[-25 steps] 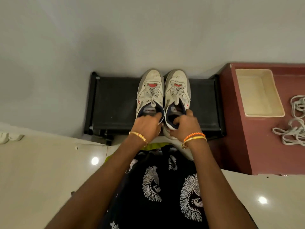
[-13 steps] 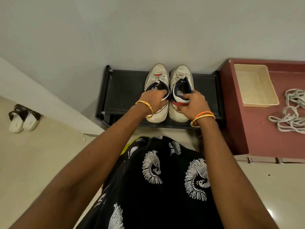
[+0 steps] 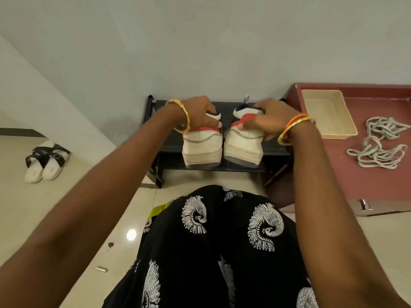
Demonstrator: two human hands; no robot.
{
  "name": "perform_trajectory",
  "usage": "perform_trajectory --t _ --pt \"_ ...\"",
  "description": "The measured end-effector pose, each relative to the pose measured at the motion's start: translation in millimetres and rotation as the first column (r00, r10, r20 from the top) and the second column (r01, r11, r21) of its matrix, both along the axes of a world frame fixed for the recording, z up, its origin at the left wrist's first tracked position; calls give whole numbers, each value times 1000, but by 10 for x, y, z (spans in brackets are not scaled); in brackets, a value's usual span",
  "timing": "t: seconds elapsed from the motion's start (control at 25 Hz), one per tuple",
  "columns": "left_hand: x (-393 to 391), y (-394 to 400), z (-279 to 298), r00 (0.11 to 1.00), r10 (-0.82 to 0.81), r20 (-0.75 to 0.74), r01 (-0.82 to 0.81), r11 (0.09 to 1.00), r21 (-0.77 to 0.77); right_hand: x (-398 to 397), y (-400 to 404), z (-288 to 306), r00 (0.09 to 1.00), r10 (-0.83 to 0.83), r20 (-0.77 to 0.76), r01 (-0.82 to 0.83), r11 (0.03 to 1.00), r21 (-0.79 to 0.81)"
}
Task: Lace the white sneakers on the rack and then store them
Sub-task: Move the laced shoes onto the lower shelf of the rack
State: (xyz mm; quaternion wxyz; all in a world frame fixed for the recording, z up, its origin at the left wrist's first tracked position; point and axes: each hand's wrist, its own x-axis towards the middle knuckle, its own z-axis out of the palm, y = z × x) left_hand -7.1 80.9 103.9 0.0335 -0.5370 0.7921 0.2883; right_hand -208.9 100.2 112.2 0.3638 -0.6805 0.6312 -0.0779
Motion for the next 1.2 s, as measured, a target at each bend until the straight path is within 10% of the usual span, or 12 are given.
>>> perform_trajectory --t 0.4,0.76,1.2 --pt "-125 506 -304 998 -42 40 34 982 185 -20 329 -300 1000 10 23 -18 939 344" --pt "-388 1454 -2149 952 254 168 -218 954 -206 157 1129 -1943 964 -255 74 247 963 105" --pt "-196 676 -3096 960 275 56 -229 883 -409 442 558 -2983 904 -357 235 396 906 -147"
